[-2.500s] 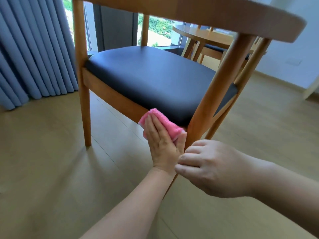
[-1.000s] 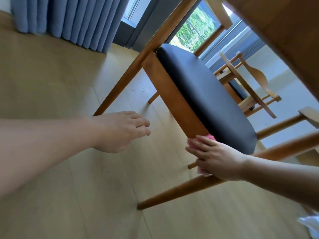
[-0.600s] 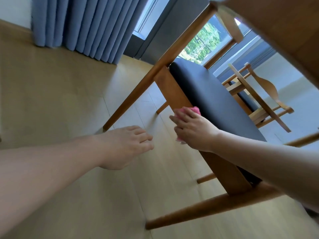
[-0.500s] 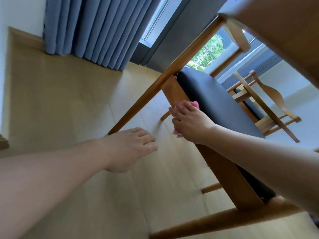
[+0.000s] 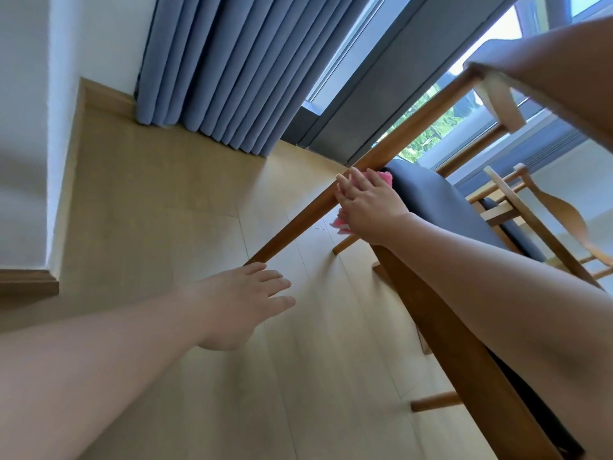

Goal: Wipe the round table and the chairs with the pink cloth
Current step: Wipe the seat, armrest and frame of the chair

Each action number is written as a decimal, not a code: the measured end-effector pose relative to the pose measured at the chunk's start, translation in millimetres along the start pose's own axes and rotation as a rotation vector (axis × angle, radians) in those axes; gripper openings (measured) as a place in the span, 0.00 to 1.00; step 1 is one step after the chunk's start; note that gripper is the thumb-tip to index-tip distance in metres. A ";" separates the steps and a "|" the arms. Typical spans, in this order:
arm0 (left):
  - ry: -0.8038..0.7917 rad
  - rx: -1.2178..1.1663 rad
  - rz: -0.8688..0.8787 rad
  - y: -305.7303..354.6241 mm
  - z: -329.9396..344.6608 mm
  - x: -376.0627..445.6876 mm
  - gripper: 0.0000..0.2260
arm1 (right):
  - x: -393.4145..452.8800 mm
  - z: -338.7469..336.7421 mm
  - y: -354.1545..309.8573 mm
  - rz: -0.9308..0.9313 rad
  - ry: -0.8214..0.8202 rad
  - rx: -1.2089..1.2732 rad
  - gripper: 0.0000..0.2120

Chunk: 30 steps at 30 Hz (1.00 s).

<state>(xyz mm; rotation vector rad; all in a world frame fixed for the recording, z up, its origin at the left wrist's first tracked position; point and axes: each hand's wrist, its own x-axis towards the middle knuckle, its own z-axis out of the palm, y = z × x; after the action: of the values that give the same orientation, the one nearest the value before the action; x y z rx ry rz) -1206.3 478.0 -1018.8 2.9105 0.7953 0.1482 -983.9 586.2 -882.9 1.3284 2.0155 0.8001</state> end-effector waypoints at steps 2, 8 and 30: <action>-0.003 -0.022 0.017 3.3 -3.6 0.4 0.28 | -14.2 3.6 4.0 -0.094 -0.012 -0.135 0.29; -0.003 -0.065 0.028 14.7 -20.0 4.9 0.26 | -70.9 8.5 1.4 -0.177 -0.112 -0.212 0.31; -0.001 -0.030 0.213 87.3 -39.7 22.1 0.25 | -368.8 11.8 3.1 -0.358 -0.357 -0.037 0.27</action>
<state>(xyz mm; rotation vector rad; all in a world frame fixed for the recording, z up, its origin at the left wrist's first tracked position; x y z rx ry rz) -1148.8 418.3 -965.8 2.9595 0.4771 0.1757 -852.4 244.8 -834.2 0.9677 1.8626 0.4009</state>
